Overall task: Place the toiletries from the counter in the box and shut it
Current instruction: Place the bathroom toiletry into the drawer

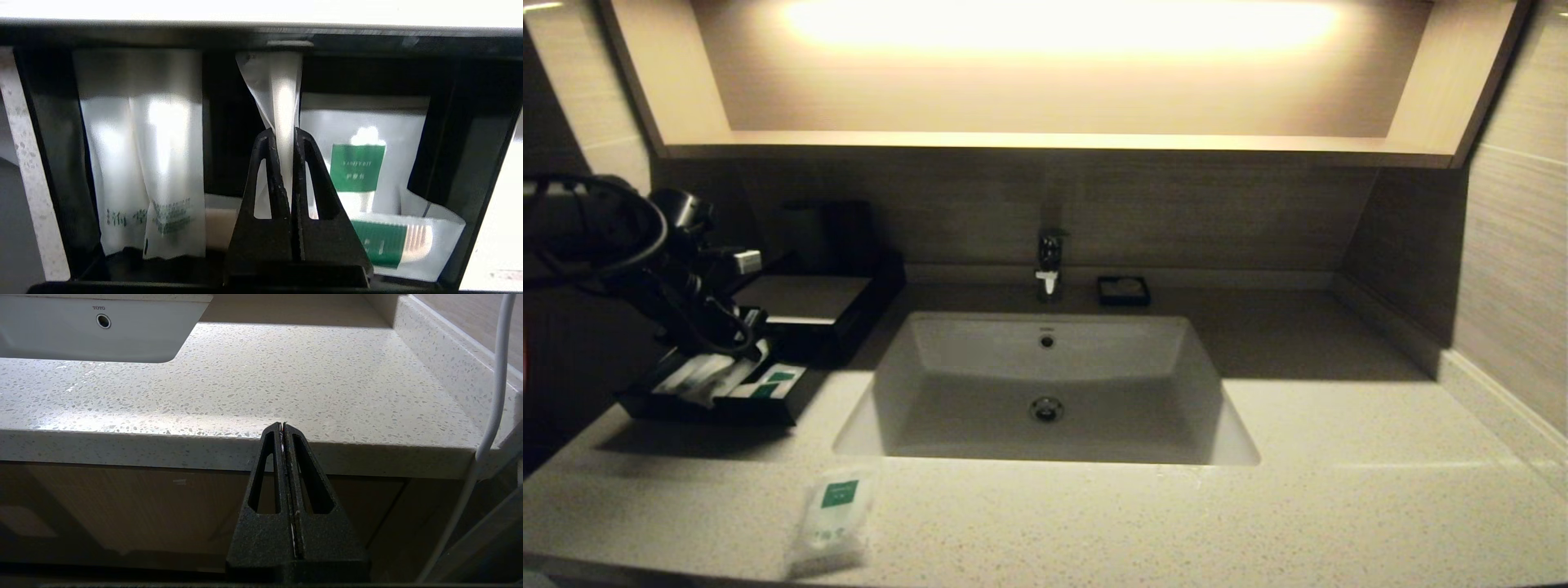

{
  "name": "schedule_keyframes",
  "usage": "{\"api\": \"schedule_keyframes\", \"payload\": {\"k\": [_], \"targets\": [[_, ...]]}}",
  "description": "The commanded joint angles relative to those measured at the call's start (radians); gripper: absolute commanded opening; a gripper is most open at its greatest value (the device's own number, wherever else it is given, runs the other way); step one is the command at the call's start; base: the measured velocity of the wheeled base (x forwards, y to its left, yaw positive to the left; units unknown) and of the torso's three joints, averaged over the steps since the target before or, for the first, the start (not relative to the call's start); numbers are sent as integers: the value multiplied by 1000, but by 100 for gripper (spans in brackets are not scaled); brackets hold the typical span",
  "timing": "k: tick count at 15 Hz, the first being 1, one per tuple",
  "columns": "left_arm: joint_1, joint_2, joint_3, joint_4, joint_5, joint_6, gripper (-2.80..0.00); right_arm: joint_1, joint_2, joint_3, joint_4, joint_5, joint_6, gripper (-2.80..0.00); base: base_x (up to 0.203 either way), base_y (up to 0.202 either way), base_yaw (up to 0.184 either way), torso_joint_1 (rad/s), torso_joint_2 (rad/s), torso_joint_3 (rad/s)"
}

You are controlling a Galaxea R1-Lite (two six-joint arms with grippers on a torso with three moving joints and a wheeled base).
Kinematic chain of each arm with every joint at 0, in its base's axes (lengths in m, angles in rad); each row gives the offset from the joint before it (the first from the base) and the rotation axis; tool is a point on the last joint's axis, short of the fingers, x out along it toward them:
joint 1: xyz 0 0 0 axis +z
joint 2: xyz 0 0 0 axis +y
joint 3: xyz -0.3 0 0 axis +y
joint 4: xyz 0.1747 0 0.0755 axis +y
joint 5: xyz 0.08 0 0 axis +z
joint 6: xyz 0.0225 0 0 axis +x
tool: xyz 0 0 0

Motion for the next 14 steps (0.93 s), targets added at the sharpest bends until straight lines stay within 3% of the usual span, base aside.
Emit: {"api": "schedule_keyframes", "payload": {"k": [1, 5, 14], "targets": [[-1, 5, -3, 3, -2, 1, -280, 0, 1, 2, 0, 1, 0, -280, 0, 0, 0, 0, 0, 0], [-1, 8, -3, -34, 1, -28, -280, 0, -1, 2, 0, 1, 0, -280, 0, 0, 0, 0, 0, 0], [0, 25, -3, -68, 4, -25, -280, 0, -1, 2, 0, 1, 0, -280, 0, 0, 0, 0, 0, 0]]}}
